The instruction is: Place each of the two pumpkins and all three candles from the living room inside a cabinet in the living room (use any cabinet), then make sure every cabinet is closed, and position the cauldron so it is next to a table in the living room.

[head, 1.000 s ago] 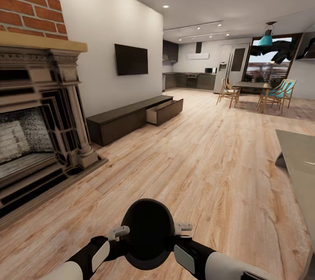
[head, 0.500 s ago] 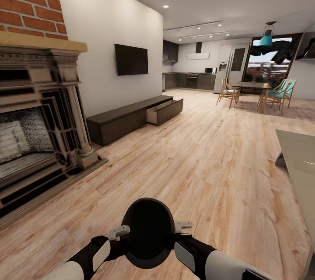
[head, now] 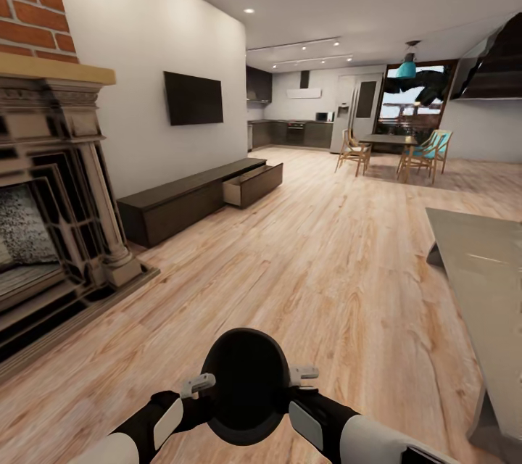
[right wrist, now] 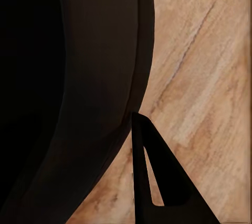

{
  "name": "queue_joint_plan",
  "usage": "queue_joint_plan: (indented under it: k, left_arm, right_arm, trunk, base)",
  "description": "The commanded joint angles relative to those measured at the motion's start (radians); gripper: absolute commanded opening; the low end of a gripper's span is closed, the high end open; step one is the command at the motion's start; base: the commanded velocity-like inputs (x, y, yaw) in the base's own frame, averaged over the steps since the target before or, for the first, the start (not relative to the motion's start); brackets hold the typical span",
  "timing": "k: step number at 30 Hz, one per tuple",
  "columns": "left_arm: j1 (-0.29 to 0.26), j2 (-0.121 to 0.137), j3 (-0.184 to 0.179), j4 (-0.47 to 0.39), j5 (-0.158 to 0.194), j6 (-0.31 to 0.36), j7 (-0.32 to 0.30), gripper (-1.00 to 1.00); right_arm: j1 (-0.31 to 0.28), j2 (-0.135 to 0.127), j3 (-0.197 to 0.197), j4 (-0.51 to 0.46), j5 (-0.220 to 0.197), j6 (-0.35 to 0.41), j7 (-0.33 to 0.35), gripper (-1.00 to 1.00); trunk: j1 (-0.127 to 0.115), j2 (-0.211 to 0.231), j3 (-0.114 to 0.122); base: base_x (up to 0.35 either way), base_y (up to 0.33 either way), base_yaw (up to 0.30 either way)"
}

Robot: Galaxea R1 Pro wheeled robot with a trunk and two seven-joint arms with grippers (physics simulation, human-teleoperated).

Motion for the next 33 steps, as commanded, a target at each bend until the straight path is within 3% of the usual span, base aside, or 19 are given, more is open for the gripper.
queue_joint_plan:
  k: [1, 18, 33]
  left_arm:
    - [0.0, 0.039, 0.017, -0.002, 0.072, 0.005, -0.005, -1.0]
    - [0.0, 0.039, 0.018, -0.002, 0.072, 0.005, -0.005, -1.0]
    - [0.0, 0.04, 0.018, -0.002, 0.072, 0.005, -0.005, -1.0]
  right_arm:
    - [-0.001, -0.002, -0.025, -0.005, 0.007, -0.03, 0.064, -1.0]
    - [-0.001, -0.002, -0.027, -0.005, 0.007, -0.029, 0.064, -1.0]
    - [-0.001, -0.002, -0.028, -0.005, 0.007, -0.026, 0.064, -1.0]
  trunk:
    - [0.0, -0.001, -0.001]
    - [0.0, -0.001, -0.001]
    - [0.0, -0.001, -0.001]
  base:
    - [0.0, 0.003, -0.057]
    - [-0.025, 0.071, -0.008]
    - [-0.123, 0.049, -0.241]
